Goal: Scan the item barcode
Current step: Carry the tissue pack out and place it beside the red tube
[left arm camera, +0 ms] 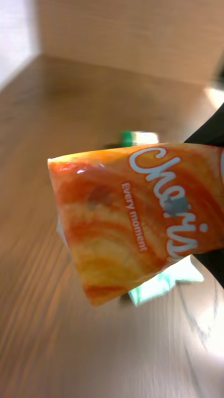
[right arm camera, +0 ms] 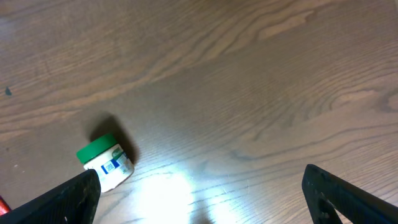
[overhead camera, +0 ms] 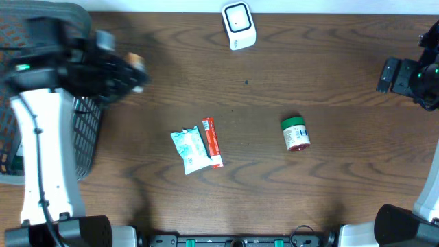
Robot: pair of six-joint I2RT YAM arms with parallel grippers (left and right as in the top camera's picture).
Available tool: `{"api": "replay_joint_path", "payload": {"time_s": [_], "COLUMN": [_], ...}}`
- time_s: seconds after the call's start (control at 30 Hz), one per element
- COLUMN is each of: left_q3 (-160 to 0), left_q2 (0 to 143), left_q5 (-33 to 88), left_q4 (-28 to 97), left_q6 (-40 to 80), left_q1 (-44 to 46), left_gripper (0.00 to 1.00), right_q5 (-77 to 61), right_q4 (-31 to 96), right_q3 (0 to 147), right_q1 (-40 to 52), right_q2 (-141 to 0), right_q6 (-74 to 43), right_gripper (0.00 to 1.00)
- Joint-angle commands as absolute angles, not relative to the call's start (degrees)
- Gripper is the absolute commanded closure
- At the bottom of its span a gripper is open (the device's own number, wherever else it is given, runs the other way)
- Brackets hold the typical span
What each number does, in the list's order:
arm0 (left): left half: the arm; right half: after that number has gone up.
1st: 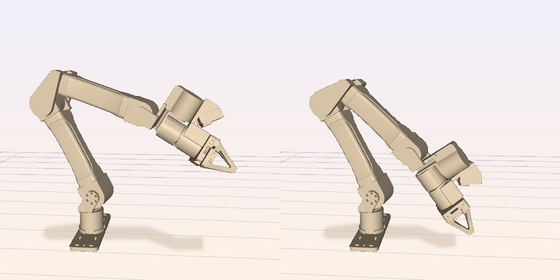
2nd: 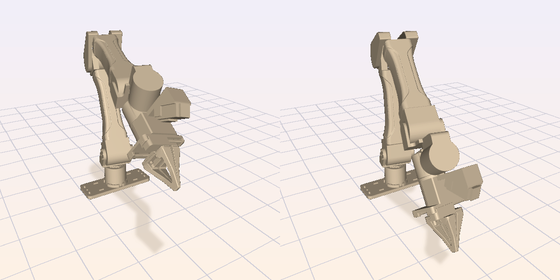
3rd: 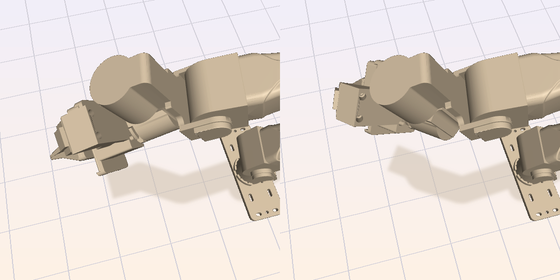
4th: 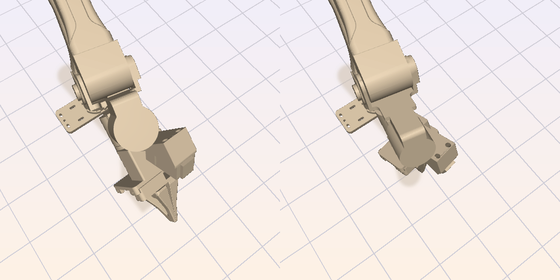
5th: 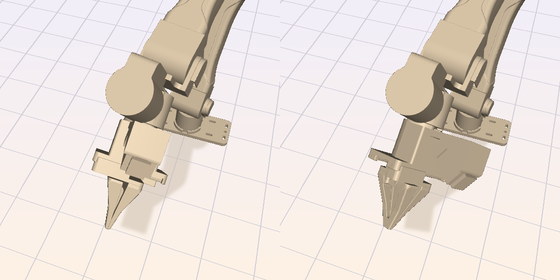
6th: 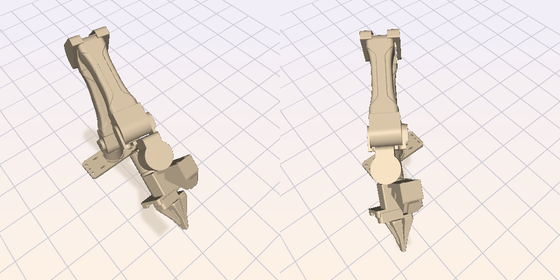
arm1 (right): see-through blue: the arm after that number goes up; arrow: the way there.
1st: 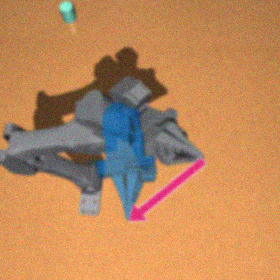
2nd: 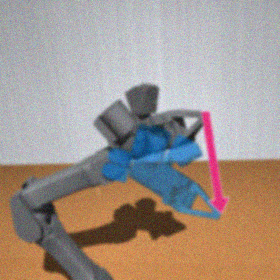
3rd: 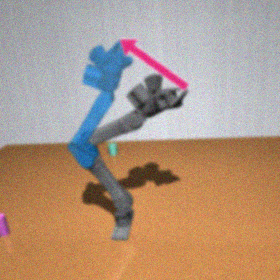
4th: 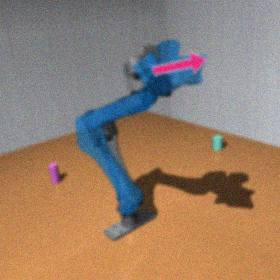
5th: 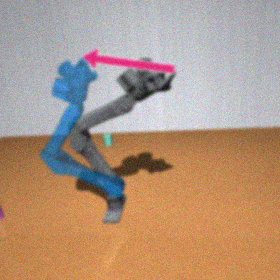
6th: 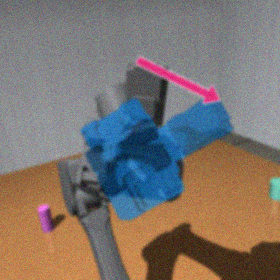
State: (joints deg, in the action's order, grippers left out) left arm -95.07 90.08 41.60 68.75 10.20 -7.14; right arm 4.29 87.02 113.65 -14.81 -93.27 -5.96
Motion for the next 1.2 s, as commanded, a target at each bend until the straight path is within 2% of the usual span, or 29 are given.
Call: {"api": "replay_joint_path", "payload": {"time_s": [0.0,0.2,0.37,0.43,0.57,0.67,0.77,0.83,1.1,1.17], "left_q3": [-87.6,-75.8,-73.5,-73.5,-73.5,-73.5,-73.5,-73.5,-76.1,-76.8], "left_q2": [91.4,95.9,103.1,106.0,109.5,110.1,109.8,109.7,108.6,107.6], "left_q5": [44.8,44.8,44.3,42.4,32.8,24.9,20.5,20.1,19.8,19.8], "left_q4": [63.9,50.1,42.9,40.6,38.5,38.5,38.0,37.8,38.0,38.0], "left_q6": [7.8,13.6,14.2,14.2,14.2,14.2,14.0,14.0,13.6,13.6], "left_q1": [2.5,17.9,27.2,29.9,33.4,34.8,35.1,35.1,35.2,35.8], "left_gripper": [0.75,0.75,0.75,0.71,0.65,0.57,0.38,0.32,0.27,0.34], "right_q5": [4.2,4.2,4.2,4.2,4.2,4.2,4.2,4.2,4.2,4.2], "right_q4": [87.0,87.0,87.0,87.0,87.0,87.0,87.0,87.0,87.0,87.0], "right_q3": [114.3,114.3,114.3,114.3,114.3,114.3,114.3,114.3,114.3,114.3], "right_q1": [-15.0,-15.0,-15.0,-15.0,-15.0,-15.0,-15.0,-14.9,-15.0,-15.0], "right_q2": [-93.4,-93.4,-93.4,-93.4,-93.4,-93.4,-93.4,-93.4,-93.4,-93.4], "right_q6": [-6.8,-6.8,-6.8,-6.8,-6.8,-6.8,-6.8,-6.8,-6.8,-6.8], "right_gripper": [0.01,0.01,0.01,0.01,0.01,0.01,0.01,0.01,0.01,0.01]}}
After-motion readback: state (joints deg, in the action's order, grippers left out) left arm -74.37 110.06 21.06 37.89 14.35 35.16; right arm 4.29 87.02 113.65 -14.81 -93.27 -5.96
